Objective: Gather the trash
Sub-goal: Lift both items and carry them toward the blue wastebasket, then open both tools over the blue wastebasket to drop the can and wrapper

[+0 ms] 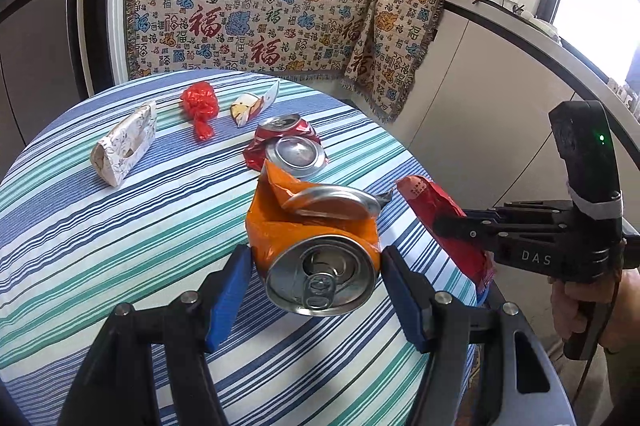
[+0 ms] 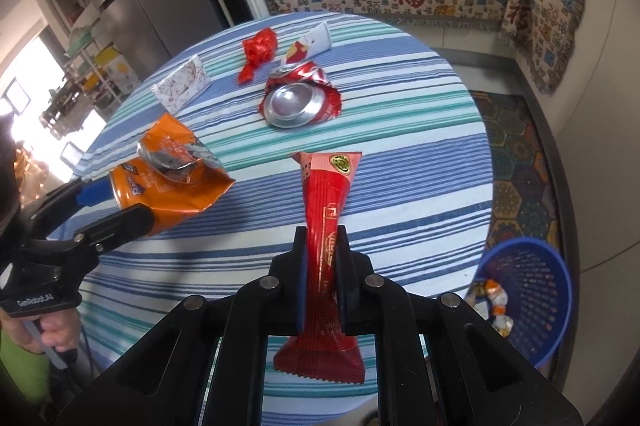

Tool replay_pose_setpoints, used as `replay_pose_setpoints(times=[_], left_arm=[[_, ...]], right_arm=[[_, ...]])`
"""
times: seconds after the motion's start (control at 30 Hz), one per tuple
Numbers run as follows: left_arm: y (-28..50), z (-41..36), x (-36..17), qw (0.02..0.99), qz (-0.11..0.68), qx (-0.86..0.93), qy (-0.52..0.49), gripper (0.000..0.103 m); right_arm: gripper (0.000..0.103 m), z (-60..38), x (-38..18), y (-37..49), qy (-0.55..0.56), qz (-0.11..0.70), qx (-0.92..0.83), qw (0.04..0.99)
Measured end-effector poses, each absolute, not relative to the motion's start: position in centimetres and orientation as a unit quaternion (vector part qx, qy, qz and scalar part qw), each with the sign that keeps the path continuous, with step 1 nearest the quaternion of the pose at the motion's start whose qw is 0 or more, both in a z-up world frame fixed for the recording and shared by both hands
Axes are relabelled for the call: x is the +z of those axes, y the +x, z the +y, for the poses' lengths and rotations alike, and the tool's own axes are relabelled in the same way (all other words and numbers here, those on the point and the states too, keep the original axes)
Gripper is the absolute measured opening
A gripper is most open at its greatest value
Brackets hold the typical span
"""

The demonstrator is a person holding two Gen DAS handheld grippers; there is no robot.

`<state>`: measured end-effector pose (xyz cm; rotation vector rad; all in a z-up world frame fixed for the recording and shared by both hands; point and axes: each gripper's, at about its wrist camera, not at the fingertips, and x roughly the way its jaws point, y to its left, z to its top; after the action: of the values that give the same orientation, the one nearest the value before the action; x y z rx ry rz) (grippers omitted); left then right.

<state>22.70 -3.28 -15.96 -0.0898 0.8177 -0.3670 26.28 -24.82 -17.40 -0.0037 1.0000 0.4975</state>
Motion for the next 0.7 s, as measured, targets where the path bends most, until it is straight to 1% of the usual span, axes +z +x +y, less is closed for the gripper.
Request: replay_pose_setpoints(times=[0.37, 0.57, 0.7], left_arm=[[24.0, -9.8, -14.7, 0.891, 0.390, -0.228, -0.032, 0.067], [25.2, -15.7, -14.0, 0.880, 0.393, -0.267, -0.020, 0.067], [25.7, -20.8, -14.2, 0.868, 0.399, -0.296, -0.001, 0.067]], right_arm=[[0.010, -33.1, -17.4, 26.5, 0.036, 0.472, 0.182, 0.862], [0.010, -39.2, -17.4, 26.4, 0.052, 0.471, 0.130, 0.871], [0.010, -43.6, -18.4, 27.0, 0.058, 0.474, 0.084, 0.874]])
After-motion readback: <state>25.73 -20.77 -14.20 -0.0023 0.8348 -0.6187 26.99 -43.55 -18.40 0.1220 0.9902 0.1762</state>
